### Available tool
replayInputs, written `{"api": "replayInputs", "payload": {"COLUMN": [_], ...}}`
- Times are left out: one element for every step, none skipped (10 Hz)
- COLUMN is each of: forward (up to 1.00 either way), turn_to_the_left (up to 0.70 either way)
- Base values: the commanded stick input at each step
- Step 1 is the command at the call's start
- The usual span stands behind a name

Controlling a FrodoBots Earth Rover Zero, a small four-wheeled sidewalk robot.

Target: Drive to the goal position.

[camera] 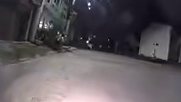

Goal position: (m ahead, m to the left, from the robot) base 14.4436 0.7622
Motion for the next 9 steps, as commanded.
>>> {"api": "replayInputs", "payload": {"forward": [1.0,1.0,1.0,1.0,1.0,1.0,1.0,1.0,1.0], "turn_to_the_left": [0.0,0.0,0.0,0.0,0.0,0.0,0.0,0.0,0.0]}}
